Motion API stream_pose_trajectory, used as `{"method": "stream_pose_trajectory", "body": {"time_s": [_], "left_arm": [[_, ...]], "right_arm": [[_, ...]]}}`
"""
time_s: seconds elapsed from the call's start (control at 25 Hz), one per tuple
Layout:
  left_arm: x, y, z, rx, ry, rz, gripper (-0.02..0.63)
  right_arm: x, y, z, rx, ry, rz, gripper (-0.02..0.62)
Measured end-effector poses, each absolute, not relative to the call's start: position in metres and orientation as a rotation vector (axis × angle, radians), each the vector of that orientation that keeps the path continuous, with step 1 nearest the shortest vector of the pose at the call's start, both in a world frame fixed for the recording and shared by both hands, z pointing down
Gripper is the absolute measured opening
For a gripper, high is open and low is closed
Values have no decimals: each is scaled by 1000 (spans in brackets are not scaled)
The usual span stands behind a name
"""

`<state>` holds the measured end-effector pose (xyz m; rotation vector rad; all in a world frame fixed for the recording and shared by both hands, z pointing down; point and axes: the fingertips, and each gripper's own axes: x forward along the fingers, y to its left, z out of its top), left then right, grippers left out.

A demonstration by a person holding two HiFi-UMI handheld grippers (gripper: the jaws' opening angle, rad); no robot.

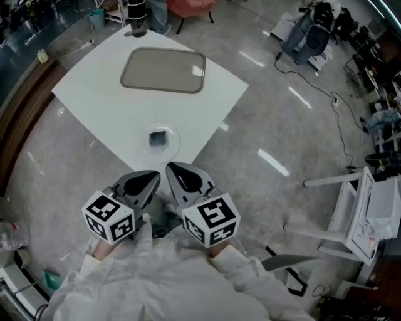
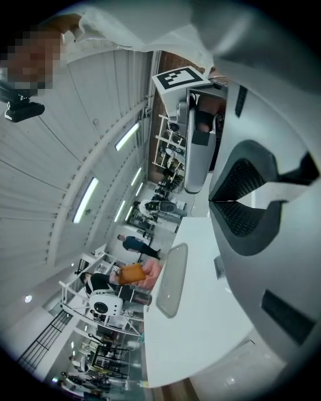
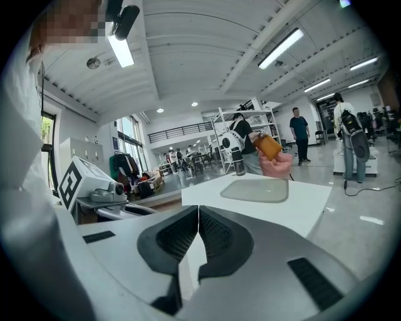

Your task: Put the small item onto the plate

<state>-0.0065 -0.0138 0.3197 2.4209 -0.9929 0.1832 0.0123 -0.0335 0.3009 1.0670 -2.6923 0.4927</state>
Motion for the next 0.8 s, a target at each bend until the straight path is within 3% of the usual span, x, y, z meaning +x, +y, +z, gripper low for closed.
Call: {"method": "stream_pose_trajectory", "body": {"time_s": [0.8], "left_arm": [[0, -44, 335, 2376, -926, 251, 9]], "right_arm": [[25, -68, 319, 1097, -2627, 569, 15]]}}
